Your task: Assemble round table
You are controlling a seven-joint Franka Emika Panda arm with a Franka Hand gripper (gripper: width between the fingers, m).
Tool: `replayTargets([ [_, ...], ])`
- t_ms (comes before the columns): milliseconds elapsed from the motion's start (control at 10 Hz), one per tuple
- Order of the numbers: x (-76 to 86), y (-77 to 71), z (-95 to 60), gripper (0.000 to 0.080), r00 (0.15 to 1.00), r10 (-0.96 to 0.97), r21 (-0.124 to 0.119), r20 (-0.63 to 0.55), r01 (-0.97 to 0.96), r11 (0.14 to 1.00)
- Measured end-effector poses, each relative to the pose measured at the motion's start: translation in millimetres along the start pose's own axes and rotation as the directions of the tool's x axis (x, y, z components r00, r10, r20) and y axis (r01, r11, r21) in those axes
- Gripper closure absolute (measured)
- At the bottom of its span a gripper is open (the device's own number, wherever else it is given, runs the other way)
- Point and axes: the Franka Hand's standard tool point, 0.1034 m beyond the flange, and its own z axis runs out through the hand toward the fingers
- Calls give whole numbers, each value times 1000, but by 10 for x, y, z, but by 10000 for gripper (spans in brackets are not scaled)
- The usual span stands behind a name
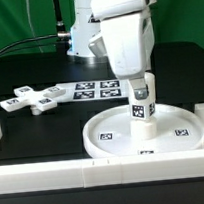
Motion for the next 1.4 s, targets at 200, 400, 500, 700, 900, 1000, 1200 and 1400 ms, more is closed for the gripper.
replayTargets([
  [200, -8, 1, 19, 151, 987, -159, -1, 20, 159, 987],
  [400, -24, 0, 44, 151, 951, -308, 1, 30, 308, 952],
  [500, -47, -7, 60, 151, 930, -365, 7, 32, 365, 931],
  [700, -71, -20, 85, 151, 931, -364, 12, 30, 363, 932],
  [900, -85, -40, 100, 382, 932, -362, 20, 29, 361, 932],
  [1000, -95, -70, 114, 382, 932, -361, 32, 28, 361, 932],
  [1200, -96, -71, 115, 386, 944, -330, 32, 28, 329, 944],
  [1400, -94, -72, 116, 386, 951, -307, 31, 28, 306, 952],
])
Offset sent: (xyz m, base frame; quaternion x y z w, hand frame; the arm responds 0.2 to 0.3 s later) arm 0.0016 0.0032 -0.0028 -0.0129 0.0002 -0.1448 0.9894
